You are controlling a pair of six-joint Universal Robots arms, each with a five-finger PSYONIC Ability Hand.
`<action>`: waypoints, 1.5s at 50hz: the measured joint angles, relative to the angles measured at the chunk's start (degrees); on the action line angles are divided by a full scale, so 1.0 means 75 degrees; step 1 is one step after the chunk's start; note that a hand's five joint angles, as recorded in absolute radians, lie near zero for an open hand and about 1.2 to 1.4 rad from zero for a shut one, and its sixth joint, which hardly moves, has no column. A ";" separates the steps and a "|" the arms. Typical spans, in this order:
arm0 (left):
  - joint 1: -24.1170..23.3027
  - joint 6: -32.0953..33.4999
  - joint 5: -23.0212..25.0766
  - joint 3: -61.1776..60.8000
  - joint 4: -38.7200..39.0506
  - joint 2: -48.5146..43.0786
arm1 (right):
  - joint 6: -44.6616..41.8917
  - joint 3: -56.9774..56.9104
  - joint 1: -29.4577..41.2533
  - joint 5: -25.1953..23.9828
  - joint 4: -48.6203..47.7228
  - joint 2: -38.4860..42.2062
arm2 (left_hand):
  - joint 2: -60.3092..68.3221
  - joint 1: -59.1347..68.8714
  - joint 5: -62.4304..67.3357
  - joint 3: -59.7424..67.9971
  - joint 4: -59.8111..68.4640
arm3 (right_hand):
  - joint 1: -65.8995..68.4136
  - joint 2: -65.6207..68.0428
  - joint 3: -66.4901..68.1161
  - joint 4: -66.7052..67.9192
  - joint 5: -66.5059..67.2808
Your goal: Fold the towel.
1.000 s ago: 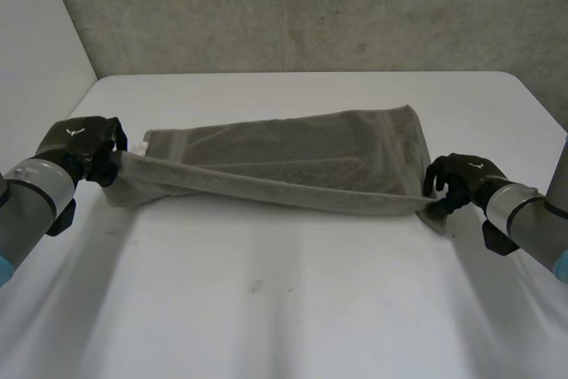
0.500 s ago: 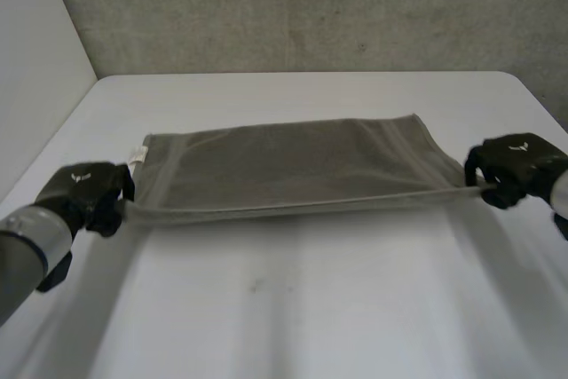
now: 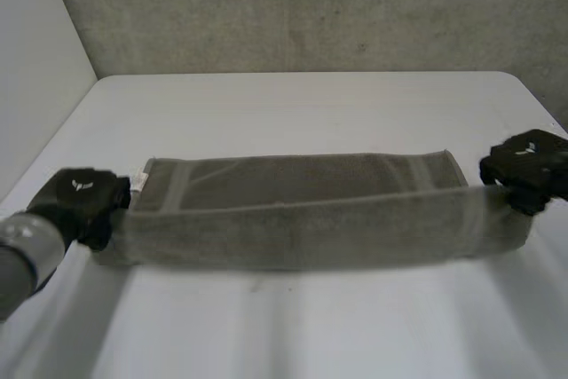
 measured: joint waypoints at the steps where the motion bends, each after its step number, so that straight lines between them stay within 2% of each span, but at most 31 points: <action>1: -0.0006 -0.0009 -0.0006 0.0167 0.0068 -0.0212 | 0.0106 -0.0187 0.0150 0.0113 -0.0174 0.0256 | 0.0000 0.0001 0.0000 -0.0001 0.0000 | 0.0000 0.0000 0.0000 0.0000 0.0000; 3: -0.0020 -0.0023 -0.0009 0.0451 0.0179 -0.0556 | 0.0216 -0.0411 0.0323 0.0245 -0.0365 0.0543 | 0.0000 0.0000 0.0000 0.0000 0.0000 | 0.0000 0.0001 -0.0001 0.0000 0.0000; 4: -0.0059 -0.0049 -0.0026 0.1095 0.0365 -0.1293 | 0.0455 -0.0974 0.0738 0.0586 -0.0814 0.1223 | 0.0000 0.0000 0.0000 -0.0001 0.0000 | 0.0002 0.0001 -0.0001 0.0000 0.0001; 7: -0.0163 -0.0071 -0.0054 0.2066 0.0508 -0.2263 | 0.0674 -0.1571 0.1095 0.0889 -0.1302 0.1885 | 0.0001 0.0000 0.0000 0.0001 0.0001 | 0.0010 0.0001 -0.0001 0.0000 0.0001; 15: -0.0457 -0.0121 -0.0253 0.4884 0.0564 -0.4738 | 0.1328 -0.3231 0.1651 0.1436 -0.3085 0.3628 | 0.0000 0.0000 0.0000 0.0001 0.0001 | 0.0011 0.0001 -0.0001 0.0000 0.0004; 24: -0.0582 -0.0210 -0.0366 0.6042 0.0555 -0.5752 | 0.1391 -0.4100 0.1754 0.1650 -0.3857 0.4636 | -0.0045 0.0001 -0.0001 -0.0045 -0.0032 | -0.0027 -0.0007 -0.0013 -0.0019 0.0001; 27: -0.0589 -0.0243 -0.0365 0.6172 0.0584 -0.5879 | 0.1388 -0.4185 0.1753 0.1699 -0.4053 0.4759 | -0.2132 -0.1702 -0.1740 -0.2105 -0.1937 | -0.0483 -0.0393 -0.0349 -0.0370 -0.0291; 28: -0.0593 -0.0273 -0.0360 0.6229 0.0619 -0.5937 | 0.1391 -0.4212 0.1753 0.1756 -0.4168 0.4813 | -0.4115 -0.3696 -0.3674 -0.4039 -0.3925 | -0.2064 -0.1791 -0.1693 -0.1708 -0.1589; 29: -0.0594 -0.0286 -0.0358 0.6247 0.0640 -0.5953 | 0.1394 -0.4217 0.1756 0.1792 -0.4206 0.4826 | -0.4115 -0.3696 -0.3674 -0.4039 -0.3925 | -0.2821 -0.2470 -0.2327 -0.2341 -0.2230; 30: -0.0598 -0.0310 -0.0354 0.6264 0.0677 -0.5968 | 0.1399 -0.4215 0.1770 0.1863 -0.4260 0.4839 | -0.6071 -0.5797 -0.5924 -0.6012 -0.6091 | -0.3927 -0.3555 -0.3549 -0.3555 -0.3198; 31: -0.0604 -0.0330 -0.0351 0.6268 0.0710 -0.5972 | 0.1401 -0.4210 0.1783 0.1911 -0.4284 0.4842 | -0.6649 -0.6249 -0.6461 -0.6560 -0.6574 | -0.4487 -0.4105 -0.4100 -0.4108 -0.3721; 33: -0.0628 -0.0391 -0.0343 0.6260 0.0817 -0.5958 | 0.1413 -0.4178 0.1839 0.2082 -0.4333 0.4816 | -0.7407 -0.7009 -0.7160 -0.7409 -0.7385 | -0.7739 -0.6951 -0.6879 -0.6886 -0.6668; 36: -0.0667 -0.0511 -0.0338 0.6203 0.0952 -0.5851 | 0.1440 -0.4093 0.1907 0.2269 -0.4349 0.4724 | -0.7749 -0.7324 -0.7485 -0.7721 -0.7729 | -0.8751 -0.7569 -0.7573 -0.7546 -0.7297; 40: -0.0704 -0.0736 -0.0335 0.5991 0.1079 -0.5470 | 0.1641 -0.3586 0.1999 0.2570 -0.4331 0.4089 | -0.7933 -0.7515 -0.7609 -0.7924 -0.7910 | -0.9123 -0.7888 -0.7902 -0.7854 -0.7474; 46: -0.0662 -0.1029 -0.0333 0.5370 0.1133 -0.4626 | 0.2162 -0.2645 0.1980 0.2614 -0.4246 0.3010 | -0.8004 -0.7573 -0.7644 -0.8001 -0.7982 | -0.9215 -0.7943 -0.7974 -0.7935 -0.7489; 52: -0.0572 -0.1190 -0.0317 0.4069 0.1182 -0.3359 | 0.2680 -0.1375 0.1896 0.2373 -0.3664 0.1787 | -0.8026 -0.7587 -0.7649 -0.8017 -0.8001 | -0.8963 -0.7854 -0.7841 -0.7893 -0.7492; 55: -0.0556 -0.1202 -0.0313 0.3695 0.1216 -0.3061 | 0.2732 -0.1105 0.1831 0.2271 -0.3440 0.1603 | -0.8028 -0.7588 -0.7649 -0.8017 -0.7996 | -0.8817 -0.7707 -0.7718 -0.7761 -0.7492; 58: -0.0540 -0.1207 -0.0303 0.2855 0.1341 -0.2500 | 0.2772 -0.0560 0.1616 0.2022 -0.2994 0.1351 | -0.8031 -0.7588 -0.7650 -0.8018 -0.8007 | -0.7383 -0.6509 -0.6509 -0.6533 -0.6488; 66: -0.0531 -0.1239 -0.0300 0.1715 0.1737 -0.1949 | 0.2751 0.0263 0.1135 0.1462 -0.2822 0.1309 | -0.8034 -0.7588 -0.7652 -0.8018 -0.8007 | -0.6412 -0.5606 -0.5604 -0.5637 -0.5622; 75: -0.0473 -0.1593 -0.0300 0.1067 0.2315 -0.1819 | 0.2728 0.0744 0.0652 0.0932 -0.3608 0.1896 | -0.8036 -0.7588 -0.7652 -0.8018 -0.8007 | -0.5351 -0.4663 -0.4669 -0.4692 -0.4700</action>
